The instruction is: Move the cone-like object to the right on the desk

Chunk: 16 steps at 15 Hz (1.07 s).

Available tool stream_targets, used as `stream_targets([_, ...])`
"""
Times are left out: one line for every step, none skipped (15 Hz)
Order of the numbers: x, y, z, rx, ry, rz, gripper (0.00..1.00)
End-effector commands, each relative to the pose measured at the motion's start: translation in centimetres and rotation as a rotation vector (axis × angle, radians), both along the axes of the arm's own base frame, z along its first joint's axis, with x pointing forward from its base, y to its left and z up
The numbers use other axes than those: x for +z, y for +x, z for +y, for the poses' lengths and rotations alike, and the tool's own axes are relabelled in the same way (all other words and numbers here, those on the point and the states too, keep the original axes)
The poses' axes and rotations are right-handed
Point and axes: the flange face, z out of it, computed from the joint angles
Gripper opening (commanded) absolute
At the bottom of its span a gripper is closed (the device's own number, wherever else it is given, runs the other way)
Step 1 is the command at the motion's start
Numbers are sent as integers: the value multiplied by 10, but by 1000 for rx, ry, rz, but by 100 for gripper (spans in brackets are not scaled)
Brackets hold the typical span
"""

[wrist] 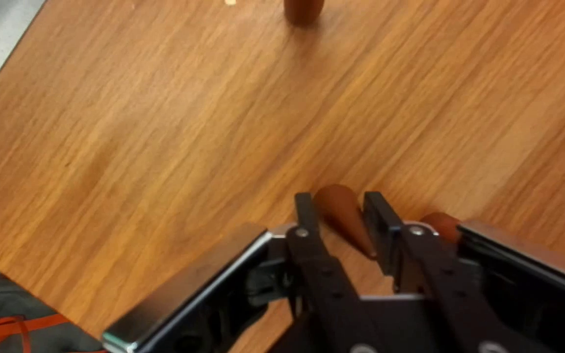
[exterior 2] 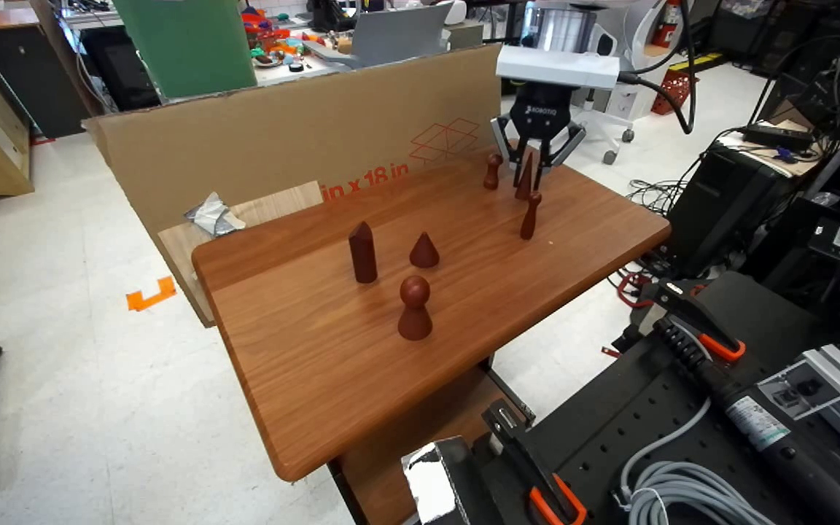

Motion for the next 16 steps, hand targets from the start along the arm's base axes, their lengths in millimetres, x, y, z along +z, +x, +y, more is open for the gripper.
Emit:
stream_targets([15, -4, 7, 16, -3, 8, 62])
stream_targets([29, -11, 13, 47, -3, -16, 70])
stream_targets([48, -20, 19, 90, -16, -55, 77])
stream_targets([65, -28, 24, 141, -33, -78, 83])
stream_targets([78, -32, 28, 183, -52, -106, 92])
stream_targets([93, -39, 34, 237, -73, -121, 98])
stream_targets([109, -47, 41, 284, -106, -119, 100])
stream_targets([125, -55, 48, 328, -137, -131, 100])
stream_targets([140, -66, 56, 381, -163, -127, 100])
stream_targets([154, -76, 64, 430, -186, -122, 100])
stream_targets([168, -88, 74, 468, -179, -128, 100])
stream_targets([143, -54, 60, 389, -167, -119, 100])
stream_targets([156, -64, 67, 416, -171, -128, 100])
stream_targets([164, -73, 72, 431, -170, -134, 100])
stream_targets([169, -78, 74, 438, -170, -137, 100])
stream_targets([169, -82, 74, 442, -169, -135, 100])
